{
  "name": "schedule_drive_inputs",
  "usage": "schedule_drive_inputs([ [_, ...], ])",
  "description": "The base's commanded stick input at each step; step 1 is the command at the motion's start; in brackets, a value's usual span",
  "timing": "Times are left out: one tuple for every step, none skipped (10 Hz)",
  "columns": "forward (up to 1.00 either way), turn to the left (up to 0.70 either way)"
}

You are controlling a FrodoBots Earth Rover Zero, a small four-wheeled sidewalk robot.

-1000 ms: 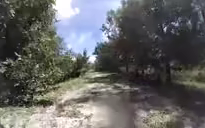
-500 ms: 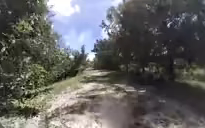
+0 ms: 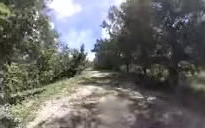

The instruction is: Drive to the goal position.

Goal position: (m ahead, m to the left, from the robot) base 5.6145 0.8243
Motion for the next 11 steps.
schedule_drive_inputs([
  [0.70,0.00],
  [0.70,0.00],
  [0.70,0.00],
  [0.70,0.00],
  [0.70,0.00],
  [0.70,0.00],
  [0.70,0.00],
  [0.70,0.00],
  [0.70,0.00],
  [0.70,0.00],
  [0.70,0.00],
])
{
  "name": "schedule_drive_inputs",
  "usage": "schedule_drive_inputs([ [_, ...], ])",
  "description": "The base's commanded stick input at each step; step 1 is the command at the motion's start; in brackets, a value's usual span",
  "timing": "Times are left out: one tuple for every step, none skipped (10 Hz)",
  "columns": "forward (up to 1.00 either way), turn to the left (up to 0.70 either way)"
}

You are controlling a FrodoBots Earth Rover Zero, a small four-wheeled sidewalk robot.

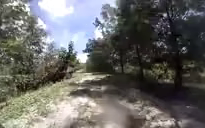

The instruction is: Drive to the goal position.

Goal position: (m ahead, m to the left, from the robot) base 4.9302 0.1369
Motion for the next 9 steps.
schedule_drive_inputs([
  [0.70,0.00],
  [0.70,0.00],
  [0.70,0.00],
  [0.70,0.00],
  [0.70,0.00],
  [0.70,0.00],
  [0.70,0.00],
  [0.70,0.00],
  [0.70,0.00],
])
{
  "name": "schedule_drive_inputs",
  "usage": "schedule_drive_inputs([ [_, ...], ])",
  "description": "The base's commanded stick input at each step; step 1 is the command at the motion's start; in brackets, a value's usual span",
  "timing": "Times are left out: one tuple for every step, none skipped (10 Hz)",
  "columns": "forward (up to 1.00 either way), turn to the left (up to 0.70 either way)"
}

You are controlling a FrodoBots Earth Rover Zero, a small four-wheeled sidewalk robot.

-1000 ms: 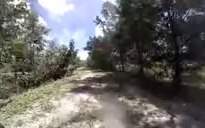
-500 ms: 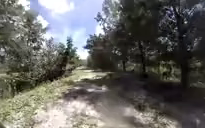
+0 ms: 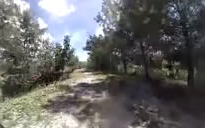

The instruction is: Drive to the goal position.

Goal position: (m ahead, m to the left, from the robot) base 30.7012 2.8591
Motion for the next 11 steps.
schedule_drive_inputs([
  [0.70,0.00],
  [0.70,0.00],
  [0.70,0.00],
  [0.70,0.00],
  [0.70,0.00],
  [0.70,0.00],
  [0.70,0.00],
  [0.70,0.00],
  [0.70,0.00],
  [0.70,0.00],
  [0.70,0.00],
])
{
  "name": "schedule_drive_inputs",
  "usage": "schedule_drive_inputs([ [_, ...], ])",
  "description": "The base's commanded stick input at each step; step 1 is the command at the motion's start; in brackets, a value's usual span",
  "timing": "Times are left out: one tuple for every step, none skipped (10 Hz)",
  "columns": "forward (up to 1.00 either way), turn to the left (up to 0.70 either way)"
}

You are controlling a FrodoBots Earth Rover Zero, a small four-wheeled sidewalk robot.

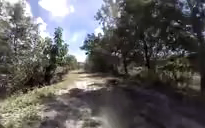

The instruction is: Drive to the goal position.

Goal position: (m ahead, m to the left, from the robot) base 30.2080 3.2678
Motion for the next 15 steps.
schedule_drive_inputs([
  [0.70,0.00],
  [0.70,0.00],
  [0.70,0.00],
  [0.70,0.00],
  [0.70,0.00],
  [0.70,0.00],
  [0.70,0.00],
  [0.70,0.00],
  [0.70,0.00],
  [0.70,0.00],
  [0.70,0.00],
  [0.70,0.00],
  [0.70,0.00],
  [0.70,0.00],
  [0.70,0.00],
])
